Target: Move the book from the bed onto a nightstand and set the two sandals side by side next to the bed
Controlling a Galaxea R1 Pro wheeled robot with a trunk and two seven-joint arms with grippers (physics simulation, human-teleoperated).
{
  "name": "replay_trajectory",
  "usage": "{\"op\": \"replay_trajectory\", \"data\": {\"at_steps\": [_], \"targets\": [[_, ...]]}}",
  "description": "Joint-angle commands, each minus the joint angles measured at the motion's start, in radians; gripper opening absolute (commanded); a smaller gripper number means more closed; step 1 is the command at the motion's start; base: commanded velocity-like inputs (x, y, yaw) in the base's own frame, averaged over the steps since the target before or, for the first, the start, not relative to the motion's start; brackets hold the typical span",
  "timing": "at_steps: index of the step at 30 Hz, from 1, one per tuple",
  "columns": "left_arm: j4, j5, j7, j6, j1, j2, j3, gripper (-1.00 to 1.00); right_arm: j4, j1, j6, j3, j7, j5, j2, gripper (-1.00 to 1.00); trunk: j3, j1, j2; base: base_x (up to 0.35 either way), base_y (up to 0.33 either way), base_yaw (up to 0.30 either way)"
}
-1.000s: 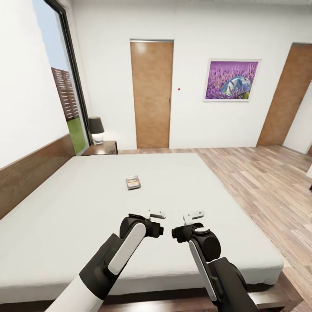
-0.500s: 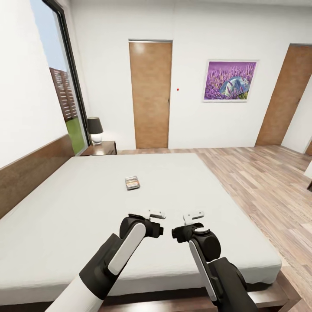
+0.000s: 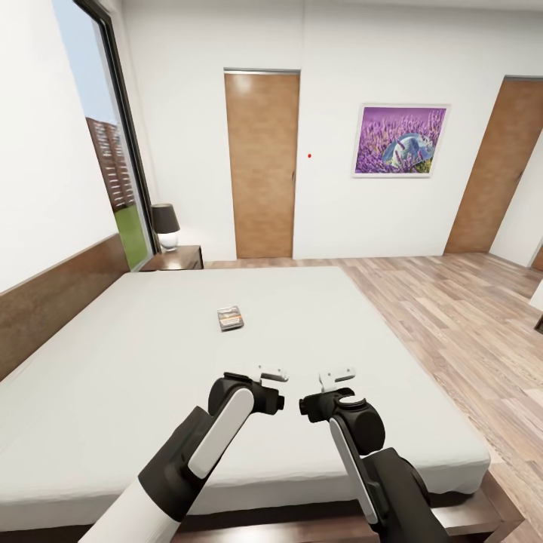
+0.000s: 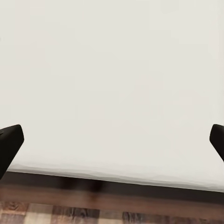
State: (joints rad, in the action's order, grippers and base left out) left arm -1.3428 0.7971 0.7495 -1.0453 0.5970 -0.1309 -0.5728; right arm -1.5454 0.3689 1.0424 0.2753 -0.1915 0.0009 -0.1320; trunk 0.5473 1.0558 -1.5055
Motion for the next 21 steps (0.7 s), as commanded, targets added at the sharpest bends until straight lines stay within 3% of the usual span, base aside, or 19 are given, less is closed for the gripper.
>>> {"op": "replay_trajectory", "data": {"at_steps": [1, 21], "targets": [[-0.001, 0.010, 0.010, -0.002, 0.001, 0.000, -0.001, 1.00, -0.001, 0.001, 0.005, 0.001, -0.003, 0.000, 0.000, 1.00, 0.001, 0.000, -0.001, 0.000, 0.000, 0.000], [0.032, 0.007, 0.008, 0.002, 0.001, -0.001, -0.001, 1.00, -0.001, 0.001, 0.005, 0.001, -0.008, 0.001, 0.000, 1.00, 0.007, 0.000, -0.001, 0.000, 0.000, 0.088]]}}
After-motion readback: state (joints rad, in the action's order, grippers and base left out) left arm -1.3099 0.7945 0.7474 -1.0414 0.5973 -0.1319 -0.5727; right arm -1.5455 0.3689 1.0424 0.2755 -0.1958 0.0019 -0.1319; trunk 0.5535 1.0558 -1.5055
